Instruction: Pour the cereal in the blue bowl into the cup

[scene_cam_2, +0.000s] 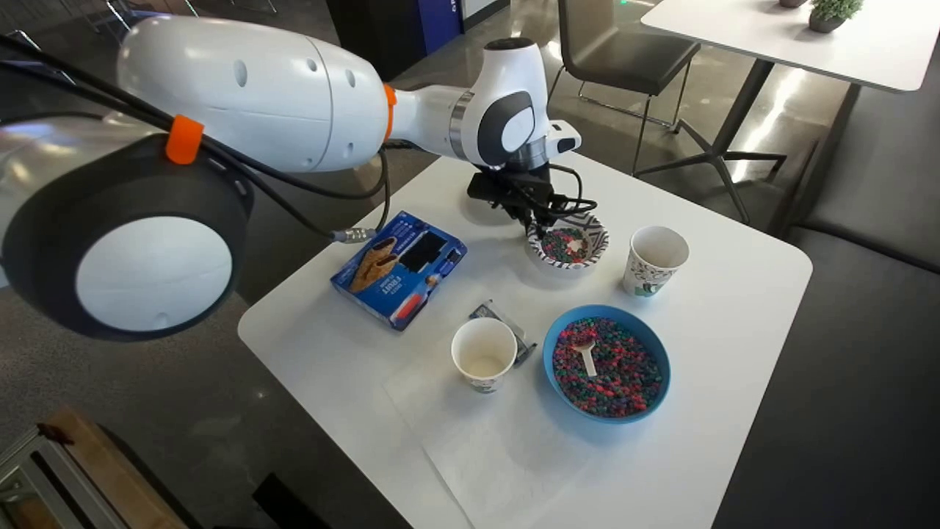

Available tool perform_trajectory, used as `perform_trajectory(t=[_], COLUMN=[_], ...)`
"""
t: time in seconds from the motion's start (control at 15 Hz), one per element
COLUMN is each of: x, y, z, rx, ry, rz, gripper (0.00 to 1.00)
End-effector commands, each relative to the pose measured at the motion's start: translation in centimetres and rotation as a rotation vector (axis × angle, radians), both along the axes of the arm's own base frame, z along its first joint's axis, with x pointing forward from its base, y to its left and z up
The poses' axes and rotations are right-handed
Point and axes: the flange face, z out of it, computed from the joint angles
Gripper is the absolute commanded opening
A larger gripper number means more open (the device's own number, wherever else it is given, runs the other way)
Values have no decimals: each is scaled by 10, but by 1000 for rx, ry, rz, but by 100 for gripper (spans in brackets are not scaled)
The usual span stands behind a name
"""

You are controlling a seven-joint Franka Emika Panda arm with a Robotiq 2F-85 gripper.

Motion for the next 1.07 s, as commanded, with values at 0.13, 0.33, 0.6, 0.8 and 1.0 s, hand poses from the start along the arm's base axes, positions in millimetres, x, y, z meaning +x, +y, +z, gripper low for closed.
perform_trajectory(t=[0.13,0.33,0.6,0.8,1.0], x=[6,6,6,7,9], y=[-5,-6,-5,-1,4], z=[3,4,10,24,40], rx=[-3,-7,-23,-29,-48], ry=[-14,-14,-14,-25,-31], rz=[8,5,-33,-90,-162], gripper=[2,9,2,1,1])
